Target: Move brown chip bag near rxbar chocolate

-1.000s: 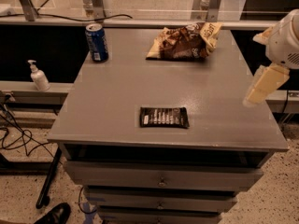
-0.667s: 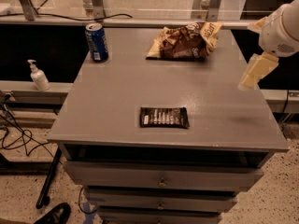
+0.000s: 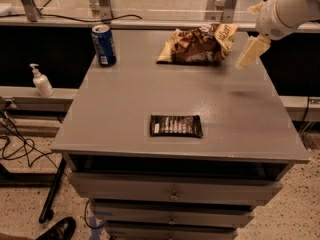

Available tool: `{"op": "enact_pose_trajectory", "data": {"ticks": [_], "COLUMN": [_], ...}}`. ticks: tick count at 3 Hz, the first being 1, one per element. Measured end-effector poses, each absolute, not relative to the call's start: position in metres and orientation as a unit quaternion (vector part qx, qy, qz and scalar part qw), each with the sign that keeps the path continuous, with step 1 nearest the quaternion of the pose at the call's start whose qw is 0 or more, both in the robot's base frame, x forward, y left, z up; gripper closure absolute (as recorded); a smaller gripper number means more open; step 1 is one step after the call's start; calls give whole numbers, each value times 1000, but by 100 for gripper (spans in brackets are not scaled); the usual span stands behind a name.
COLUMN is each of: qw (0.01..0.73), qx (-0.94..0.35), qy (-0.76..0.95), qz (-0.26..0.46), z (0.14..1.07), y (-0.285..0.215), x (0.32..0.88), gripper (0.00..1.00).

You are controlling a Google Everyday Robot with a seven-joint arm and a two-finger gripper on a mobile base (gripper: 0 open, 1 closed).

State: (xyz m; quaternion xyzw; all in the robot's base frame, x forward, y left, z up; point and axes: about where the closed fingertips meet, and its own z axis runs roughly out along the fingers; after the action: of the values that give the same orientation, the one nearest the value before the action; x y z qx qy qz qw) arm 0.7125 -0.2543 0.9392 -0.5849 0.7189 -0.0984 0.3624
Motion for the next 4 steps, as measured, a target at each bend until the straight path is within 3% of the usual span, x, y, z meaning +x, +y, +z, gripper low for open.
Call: {"op": "enact_pose_trajectory", "data": {"ticks": [2,4], "qw": [425,393], "qx": [-536,-451], "qy": [726,801], "qz": [-69,-26], "z": [927,902], "y": [-223,-210], "x": [778,798], "gripper": [0,41]}}
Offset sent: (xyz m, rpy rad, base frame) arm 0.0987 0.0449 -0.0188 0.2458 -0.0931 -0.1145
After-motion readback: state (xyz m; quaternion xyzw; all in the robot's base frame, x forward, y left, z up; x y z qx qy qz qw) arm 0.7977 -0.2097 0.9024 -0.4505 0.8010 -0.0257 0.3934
